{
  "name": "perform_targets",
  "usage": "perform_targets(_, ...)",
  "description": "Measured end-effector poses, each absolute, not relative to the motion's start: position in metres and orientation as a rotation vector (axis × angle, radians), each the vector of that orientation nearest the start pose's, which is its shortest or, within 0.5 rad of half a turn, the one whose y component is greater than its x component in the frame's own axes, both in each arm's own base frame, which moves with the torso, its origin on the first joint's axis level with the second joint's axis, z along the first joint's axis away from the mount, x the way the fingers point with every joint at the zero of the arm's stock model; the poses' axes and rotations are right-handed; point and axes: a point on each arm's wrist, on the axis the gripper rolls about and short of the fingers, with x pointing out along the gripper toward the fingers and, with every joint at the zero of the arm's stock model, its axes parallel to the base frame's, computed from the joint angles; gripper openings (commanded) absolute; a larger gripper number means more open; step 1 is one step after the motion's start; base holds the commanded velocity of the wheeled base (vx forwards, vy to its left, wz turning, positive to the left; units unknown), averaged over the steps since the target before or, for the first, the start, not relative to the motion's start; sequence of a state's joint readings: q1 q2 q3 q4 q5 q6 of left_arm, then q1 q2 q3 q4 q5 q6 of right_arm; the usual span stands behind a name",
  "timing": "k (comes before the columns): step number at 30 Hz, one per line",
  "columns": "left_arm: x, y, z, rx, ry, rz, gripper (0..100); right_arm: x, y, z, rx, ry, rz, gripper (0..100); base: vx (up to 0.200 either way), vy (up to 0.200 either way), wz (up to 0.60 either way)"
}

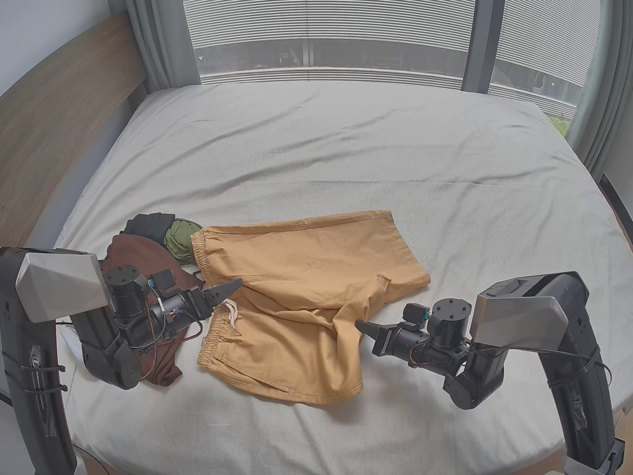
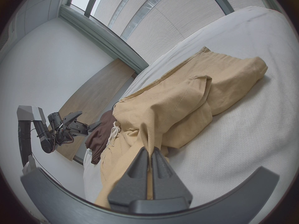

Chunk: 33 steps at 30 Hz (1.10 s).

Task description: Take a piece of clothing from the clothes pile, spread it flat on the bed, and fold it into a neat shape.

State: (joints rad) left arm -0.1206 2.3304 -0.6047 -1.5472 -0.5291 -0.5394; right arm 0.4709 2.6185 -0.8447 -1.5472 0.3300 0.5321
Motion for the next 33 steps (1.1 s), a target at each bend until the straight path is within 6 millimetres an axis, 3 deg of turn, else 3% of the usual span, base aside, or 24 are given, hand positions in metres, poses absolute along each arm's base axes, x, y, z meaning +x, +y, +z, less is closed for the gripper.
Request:
perform_targets(6,0.348,-0.054,0.016,-0.555,0.347,-0.587,100,0.345,0.176,-0.046,0.446,0.421,0.686,0,0.000,0.000,0.00)
perform_targets(13,0.348,-0.054,0.017,-0.555,0.345,-0.586,100,0.343,0.151,-0.035,0.396,0.404,0.623,0,0.000,0.000,0.00)
perform_targets(23,0.349,-0.054,0.017,-0.554,0.341,-0.586,100,0.345,0.118,-0.038,0.368,0.415,0.538,0,0.000,0.000,0.00)
perform_targets(31,0.349,-0.053,0.017,-0.554,0.342,-0.584,100,0.347,0.111,-0.043,0.358,0.417,0.514,0,0.000,0.000,0.00)
perform_targets(32,0.349,-0.053,0.017,-0.554,0.342,-0.584,100,0.347,0.110,-0.043,0.357,0.417,0.510,100,0.000,0.000,0.00)
perform_targets(33,0.349,-0.053,0.017,-0.554,0.342,-0.584,100,0.347,0.110,-0.044,0.356,0.418,0.506,100,0.000,0.000,0.00)
